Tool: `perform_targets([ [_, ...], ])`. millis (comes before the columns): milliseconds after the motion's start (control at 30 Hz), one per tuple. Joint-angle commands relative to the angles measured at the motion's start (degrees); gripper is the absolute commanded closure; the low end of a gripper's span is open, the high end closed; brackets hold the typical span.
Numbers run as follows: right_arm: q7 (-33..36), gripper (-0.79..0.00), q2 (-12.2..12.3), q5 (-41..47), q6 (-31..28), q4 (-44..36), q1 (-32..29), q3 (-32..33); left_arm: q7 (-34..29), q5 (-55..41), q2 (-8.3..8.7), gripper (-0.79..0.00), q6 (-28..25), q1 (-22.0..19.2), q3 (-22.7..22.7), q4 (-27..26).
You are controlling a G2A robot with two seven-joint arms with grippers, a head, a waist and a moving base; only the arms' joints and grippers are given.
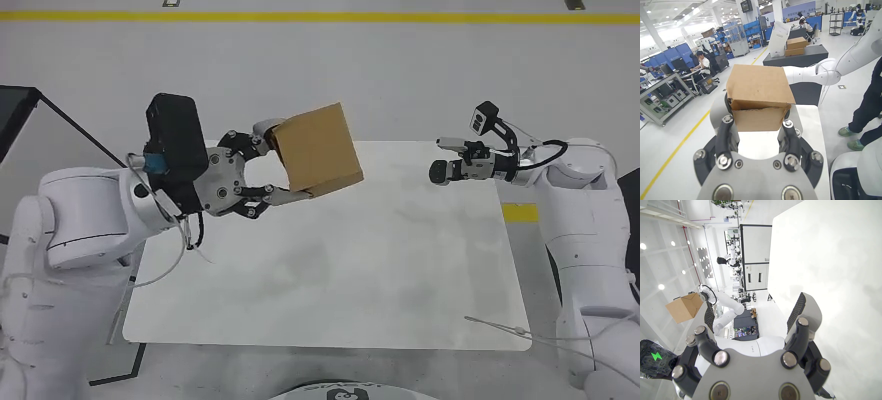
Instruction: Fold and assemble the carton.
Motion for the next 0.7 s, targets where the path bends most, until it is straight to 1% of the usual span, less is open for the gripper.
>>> perform_targets([
  [0, 0.0, -0.785, 0.0, 0.0, 0.0, 0.0, 0.0, 0.0, 3.0, 2.7, -0.02, 0.000, -2.8, -0.9, -0.7, -0.8],
  [133, 0.0, -0.785, 0.0, 0.0, 0.0, 0.0, 0.0, 0.0, 8.9, 12.5, -0.21, 0.000, -7.5, -3.8, -2.7, -1.9],
  [267, 0.0, -0.785, 0.0, 0.0, 0.0, 0.0, 0.0, 0.0, 15.2, 25.0, -0.48, 0.000, -11.8, -5.2, -2.7, -3.1],
  [333, 0.0, -0.785, 0.0, 0.0, 0.0, 0.0, 0.0, 0.0, 19.2, 30.8, -0.65, 0.000, -12.6, -5.3, -2.5, -3.7],
  [400, 0.0, -0.785, 0.0, 0.0, 0.0, 0.0, 0.0, 0.0, 23.6, 36.2, -0.83, 0.000, -12.2, -4.9, -2.2, -3.7],
  [600, 0.0, -0.785, 0.0, 0.0, 0.0, 0.0, 0.0, 0.0, 24.2, 36.8, -0.86, 0.000, -12.1, -4.7, -2.0, -3.5],
  [667, 0.0, -0.785, 0.0, 0.0, 0.0, 0.0, 0.0, 0.0, 24.1, 37.6, -0.82, 0.000, -11.9, -4.2, -1.9, -4.2],
])
